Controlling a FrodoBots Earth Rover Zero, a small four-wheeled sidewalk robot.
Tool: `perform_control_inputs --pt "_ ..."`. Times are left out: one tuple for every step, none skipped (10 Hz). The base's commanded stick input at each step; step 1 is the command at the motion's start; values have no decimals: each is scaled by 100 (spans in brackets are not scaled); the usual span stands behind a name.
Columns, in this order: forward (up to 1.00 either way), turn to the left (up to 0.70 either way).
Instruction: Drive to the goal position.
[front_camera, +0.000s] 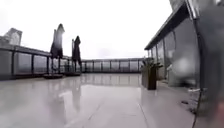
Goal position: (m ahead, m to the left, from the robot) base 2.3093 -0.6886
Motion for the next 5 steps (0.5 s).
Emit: perform_control_inputs --pt "70 0" --pt "70 0" --pt "70 -2" --pt "70 -27" --pt "70 -27"
